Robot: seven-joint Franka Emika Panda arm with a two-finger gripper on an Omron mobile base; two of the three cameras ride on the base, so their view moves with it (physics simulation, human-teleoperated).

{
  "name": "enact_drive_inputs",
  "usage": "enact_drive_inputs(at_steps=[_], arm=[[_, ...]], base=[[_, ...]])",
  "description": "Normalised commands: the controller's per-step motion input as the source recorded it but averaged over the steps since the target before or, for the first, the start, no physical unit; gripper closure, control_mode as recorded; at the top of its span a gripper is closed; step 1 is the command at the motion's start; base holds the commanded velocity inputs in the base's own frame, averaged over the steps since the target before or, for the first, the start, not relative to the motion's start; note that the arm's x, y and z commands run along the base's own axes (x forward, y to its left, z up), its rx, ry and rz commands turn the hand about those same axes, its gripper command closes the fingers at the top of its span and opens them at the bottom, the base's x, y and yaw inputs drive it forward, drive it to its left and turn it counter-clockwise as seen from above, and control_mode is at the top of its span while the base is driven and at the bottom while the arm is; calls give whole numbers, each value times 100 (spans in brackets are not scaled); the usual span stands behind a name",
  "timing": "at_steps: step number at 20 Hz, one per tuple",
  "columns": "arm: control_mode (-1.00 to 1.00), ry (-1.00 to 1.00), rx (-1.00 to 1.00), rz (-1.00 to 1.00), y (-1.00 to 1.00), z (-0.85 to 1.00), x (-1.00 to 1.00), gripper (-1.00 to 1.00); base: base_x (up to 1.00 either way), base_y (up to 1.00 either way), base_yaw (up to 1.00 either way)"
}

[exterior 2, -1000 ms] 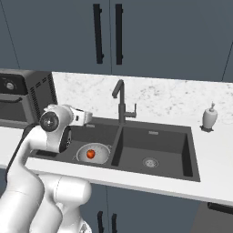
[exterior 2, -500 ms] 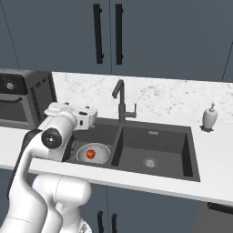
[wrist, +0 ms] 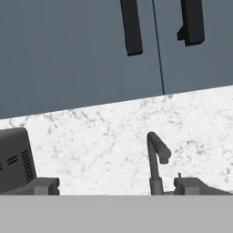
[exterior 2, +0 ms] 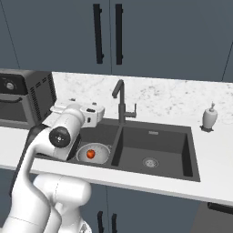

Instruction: Put the colander in the sink, put the apple in the colander, and turn on the sink faucet and pour water over the colander.

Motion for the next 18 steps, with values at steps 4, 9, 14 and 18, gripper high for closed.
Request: enact_drive_inputs(at_steps=[4, 9, 14, 18], arm=[[-100, 0, 0, 0, -49, 0, 0, -100], [-100, 0, 0, 0, -44, -11, 0, -100], [-100, 0, 0, 0, -22, -1, 0, -100], [-100, 0, 0, 0, -11, 0, 0, -100]], base=[[0, 0, 0], [0, 0, 0], [0, 0, 0], [0, 0, 0]])
